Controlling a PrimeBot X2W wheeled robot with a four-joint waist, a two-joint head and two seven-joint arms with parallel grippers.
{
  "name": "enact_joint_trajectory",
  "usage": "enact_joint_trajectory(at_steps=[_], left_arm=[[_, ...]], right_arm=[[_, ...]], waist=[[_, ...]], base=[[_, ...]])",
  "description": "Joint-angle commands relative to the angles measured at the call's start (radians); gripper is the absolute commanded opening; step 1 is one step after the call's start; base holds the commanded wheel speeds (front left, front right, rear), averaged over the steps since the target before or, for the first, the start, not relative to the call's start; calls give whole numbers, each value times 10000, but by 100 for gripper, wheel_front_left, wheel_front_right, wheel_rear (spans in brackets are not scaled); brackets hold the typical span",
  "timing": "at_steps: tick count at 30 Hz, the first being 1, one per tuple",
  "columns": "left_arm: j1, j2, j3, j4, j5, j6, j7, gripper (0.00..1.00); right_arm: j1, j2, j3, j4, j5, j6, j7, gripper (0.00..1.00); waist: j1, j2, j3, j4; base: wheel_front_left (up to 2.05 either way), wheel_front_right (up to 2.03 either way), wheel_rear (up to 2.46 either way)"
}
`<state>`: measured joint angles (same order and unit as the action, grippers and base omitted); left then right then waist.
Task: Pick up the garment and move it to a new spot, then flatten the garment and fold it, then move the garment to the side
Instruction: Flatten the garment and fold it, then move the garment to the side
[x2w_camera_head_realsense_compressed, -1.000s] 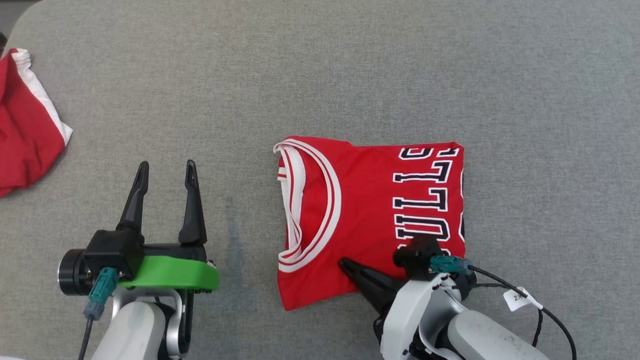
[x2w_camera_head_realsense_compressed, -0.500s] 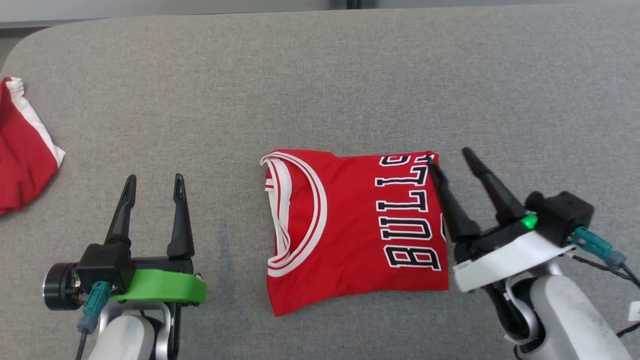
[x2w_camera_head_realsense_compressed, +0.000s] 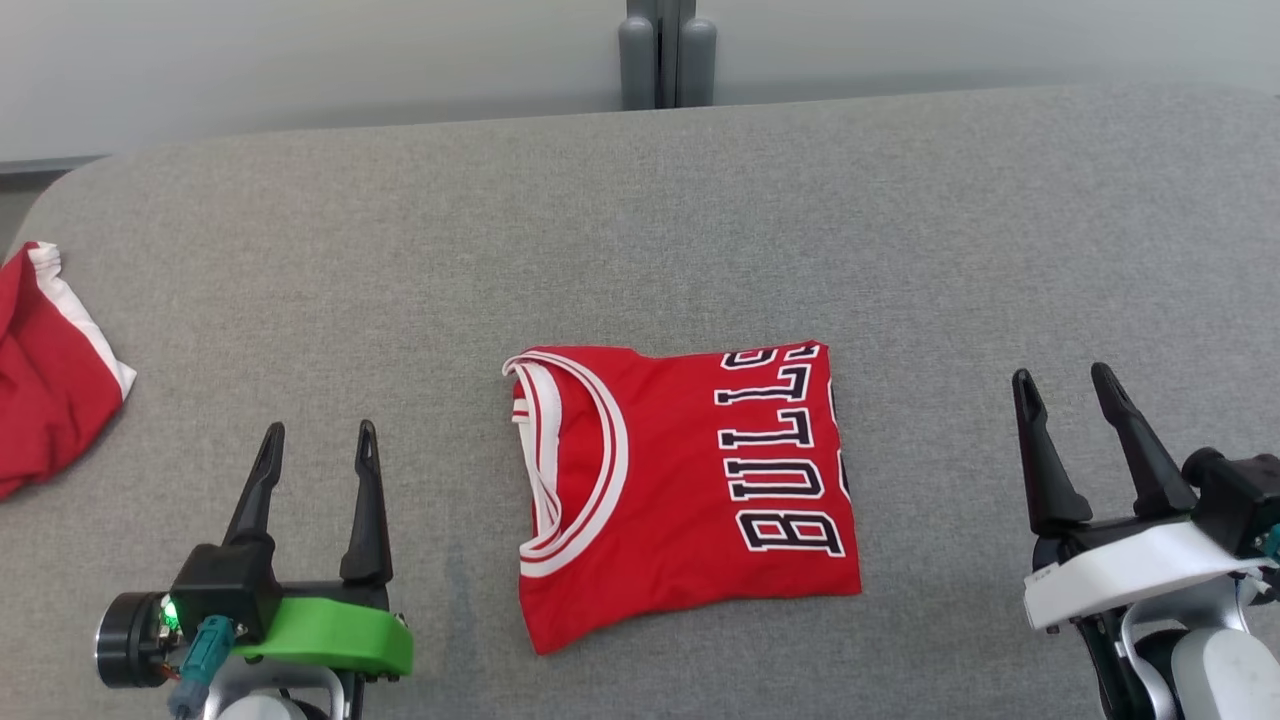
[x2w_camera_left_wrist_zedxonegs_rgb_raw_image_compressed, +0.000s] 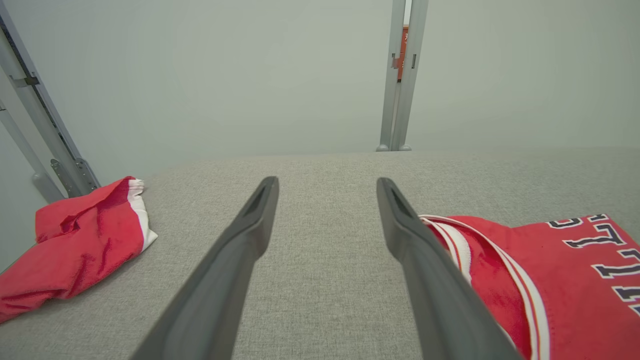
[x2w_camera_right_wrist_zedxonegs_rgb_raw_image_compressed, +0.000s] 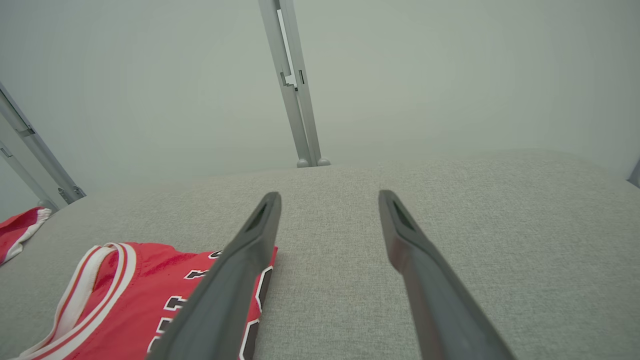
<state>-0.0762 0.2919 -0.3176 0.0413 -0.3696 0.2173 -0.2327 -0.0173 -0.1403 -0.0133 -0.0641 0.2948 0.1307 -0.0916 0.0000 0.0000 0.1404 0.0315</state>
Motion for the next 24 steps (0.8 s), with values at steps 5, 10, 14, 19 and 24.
enact_joint_trajectory(at_steps=[5, 10, 14, 19, 24], left_arm=[[654, 168, -30, -129, -66, 178, 154, 100], [1033, 238, -70, -207, -99, 277, 239, 100], [1122, 250, -124, -179, -133, 285, 239, 100], [1120, 293, -105, -125, -137, 345, 247, 100], [1078, 308, -48, -95, -158, 425, 219, 100]], right_arm=[[676, 18, 154, -257, -73, 1, 335, 100], [1039, 21, 194, -419, 0, 1, 476, 100], [1229, -58, 164, -593, -21, 1, 622, 100], [1391, -75, 126, -797, -55, 1, 773, 100], [1312, -22, 149, -898, -90, 1, 805, 100]], waist=[[0, 0, -694, -272], [0, 0, -973, -332], [0, 0, -1087, -329], [0, 0, -1136, -339], [0, 0, -1094, -398]], base=[[0, 0, 0], [0, 0, 0], [0, 0, 0], [0, 0, 0], [0, 0, 0]])
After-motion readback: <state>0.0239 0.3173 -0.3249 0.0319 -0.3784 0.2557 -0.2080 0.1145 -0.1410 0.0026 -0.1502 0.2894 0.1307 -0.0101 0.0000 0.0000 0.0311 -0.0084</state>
